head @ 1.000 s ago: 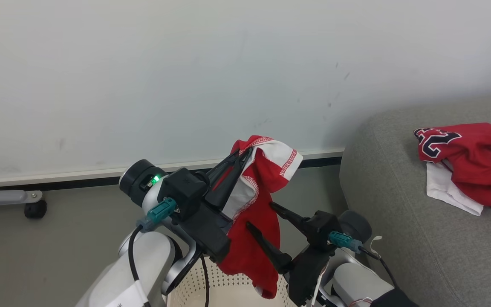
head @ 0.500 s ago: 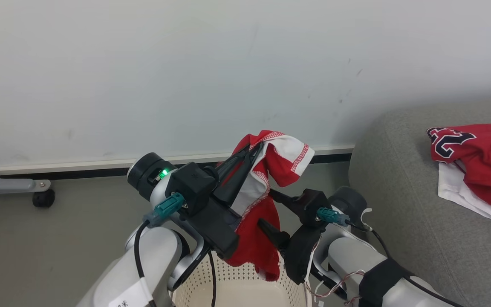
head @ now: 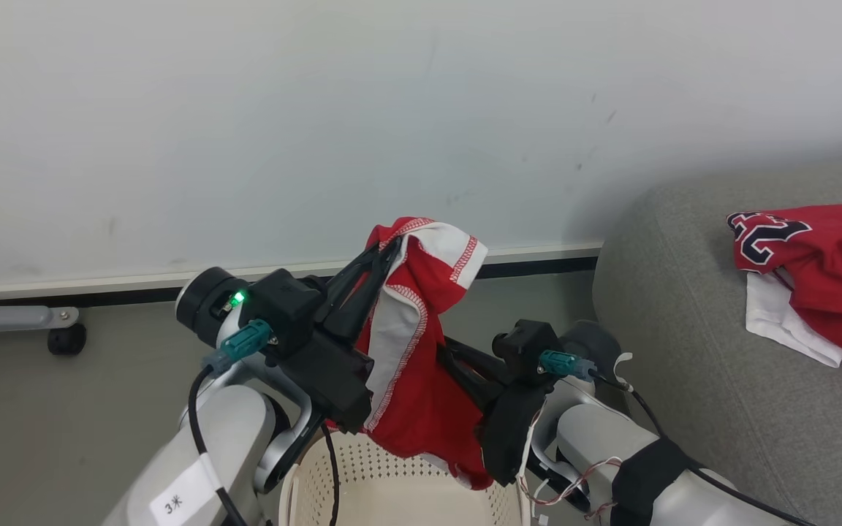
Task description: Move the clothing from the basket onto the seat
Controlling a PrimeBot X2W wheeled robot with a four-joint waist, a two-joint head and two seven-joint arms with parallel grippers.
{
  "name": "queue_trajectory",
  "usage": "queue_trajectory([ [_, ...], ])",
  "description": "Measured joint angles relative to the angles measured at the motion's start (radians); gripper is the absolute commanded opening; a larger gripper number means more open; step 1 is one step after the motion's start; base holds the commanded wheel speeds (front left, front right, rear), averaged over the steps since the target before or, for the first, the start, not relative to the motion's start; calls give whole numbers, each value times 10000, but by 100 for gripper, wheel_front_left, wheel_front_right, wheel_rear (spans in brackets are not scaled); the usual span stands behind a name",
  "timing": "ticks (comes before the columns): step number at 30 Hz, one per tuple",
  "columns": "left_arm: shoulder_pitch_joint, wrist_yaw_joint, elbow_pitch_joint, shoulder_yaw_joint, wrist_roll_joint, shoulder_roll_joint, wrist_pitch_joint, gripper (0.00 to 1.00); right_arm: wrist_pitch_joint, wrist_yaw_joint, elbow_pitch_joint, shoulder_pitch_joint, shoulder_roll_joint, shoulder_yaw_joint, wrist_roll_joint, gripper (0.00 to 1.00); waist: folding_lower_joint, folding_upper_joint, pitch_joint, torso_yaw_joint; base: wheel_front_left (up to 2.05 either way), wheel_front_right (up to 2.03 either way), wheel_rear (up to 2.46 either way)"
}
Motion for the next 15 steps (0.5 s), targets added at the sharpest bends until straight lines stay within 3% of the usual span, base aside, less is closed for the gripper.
queue_trajectory([
  [2, 62, 61, 82, 105, -146, 19, 0, 0, -2, -2, -25, -68, -2, -63, 236, 0, 1, 0, 3, -79, 0, 0, 0],
  [3, 114, 63, 121, 174, -198, 25, -2, 20, 0, 0, -27, -69, -2, -75, 307, 0, 0, 0, 3, -120, 0, 0, 0],
  [4, 214, 73, 142, 232, -255, 29, -6, 49, 0, 0, -31, -69, -2, -88, 357, 0, 0, 1, 3, -163, 0, 0, 0],
  [5, 327, 88, 207, 272, -313, 59, -13, 92, 0, 0, -38, -78, 0, -121, 397, 0, 0, 1, 2, -211, 0, 0, 0],
  [6, 450, 125, 286, 332, -362, 94, -15, 100, 0, 0, -42, -99, 0, -174, 462, 0, 0, 0, 1, -261, 0, 0, 0],
  [15, 1367, 251, 570, 665, -746, 412, -272, 100, 0, -2, -121, -609, -660, -882, 821, 0, 0, 0, -28, -868, 0, 0, 0],
])
